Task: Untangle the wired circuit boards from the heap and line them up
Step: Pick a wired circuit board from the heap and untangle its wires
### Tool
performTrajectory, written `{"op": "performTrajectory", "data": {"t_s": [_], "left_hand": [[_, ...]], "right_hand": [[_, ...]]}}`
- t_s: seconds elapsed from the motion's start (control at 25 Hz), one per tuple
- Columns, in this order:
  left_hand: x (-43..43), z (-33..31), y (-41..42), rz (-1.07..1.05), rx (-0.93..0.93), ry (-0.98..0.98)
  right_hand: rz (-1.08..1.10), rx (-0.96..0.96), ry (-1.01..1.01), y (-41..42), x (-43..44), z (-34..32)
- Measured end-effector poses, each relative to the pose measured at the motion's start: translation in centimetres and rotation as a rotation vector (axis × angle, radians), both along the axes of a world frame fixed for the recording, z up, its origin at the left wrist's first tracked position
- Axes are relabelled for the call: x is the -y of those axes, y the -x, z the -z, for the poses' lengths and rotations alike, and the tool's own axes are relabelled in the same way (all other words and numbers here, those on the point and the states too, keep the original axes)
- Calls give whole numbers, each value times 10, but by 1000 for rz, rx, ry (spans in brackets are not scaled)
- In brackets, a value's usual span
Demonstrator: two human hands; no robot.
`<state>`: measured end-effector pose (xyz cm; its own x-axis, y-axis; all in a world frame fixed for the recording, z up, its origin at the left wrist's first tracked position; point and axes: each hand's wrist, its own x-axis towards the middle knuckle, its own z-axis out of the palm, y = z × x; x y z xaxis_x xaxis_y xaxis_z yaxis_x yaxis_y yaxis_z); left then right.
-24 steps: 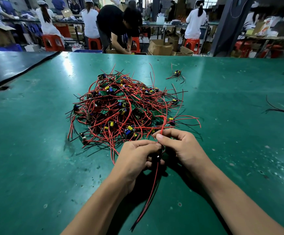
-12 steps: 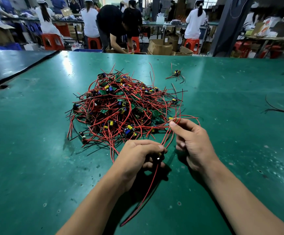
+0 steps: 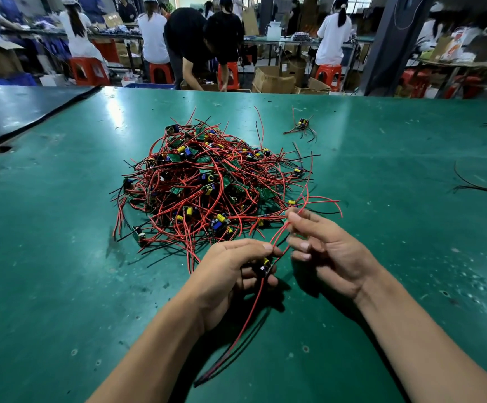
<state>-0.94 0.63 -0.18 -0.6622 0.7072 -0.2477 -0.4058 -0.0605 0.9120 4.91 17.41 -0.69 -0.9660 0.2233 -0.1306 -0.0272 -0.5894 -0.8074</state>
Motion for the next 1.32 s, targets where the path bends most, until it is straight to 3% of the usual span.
{"op": "performTrajectory", "data": {"t_s": [0.12,0.2,0.52,0.68,0.8,0.92,1.08,1.2,1.32], "left_hand": [[0,2,-1,-21,12,-27],[0,3,-1,-28,6,-27],[-2,-2,-7,-32,-118,45],[-2,-1,-7,-36,-138,49],[-2,-1,-8,-57,-146,51],[0,-1,-1,-159,-139,42],[3,-1,3,-187,-142,33],[3,0,0,-153,-175,61],[4,2,0,-158,-181,56]], "right_hand": [[-169,33,-222,-1,8,5],[-162,22,-277,1,10,7],[338,-1,-270,12,-2,12],[579,-5,-384,13,-10,14],[696,8,-602,11,-16,18],[776,27,-982,9,-14,19],[842,-33,-1163,4,-15,17],[933,-25,-1450,1,-15,19],[870,-79,-1343,2,-17,20]]}}
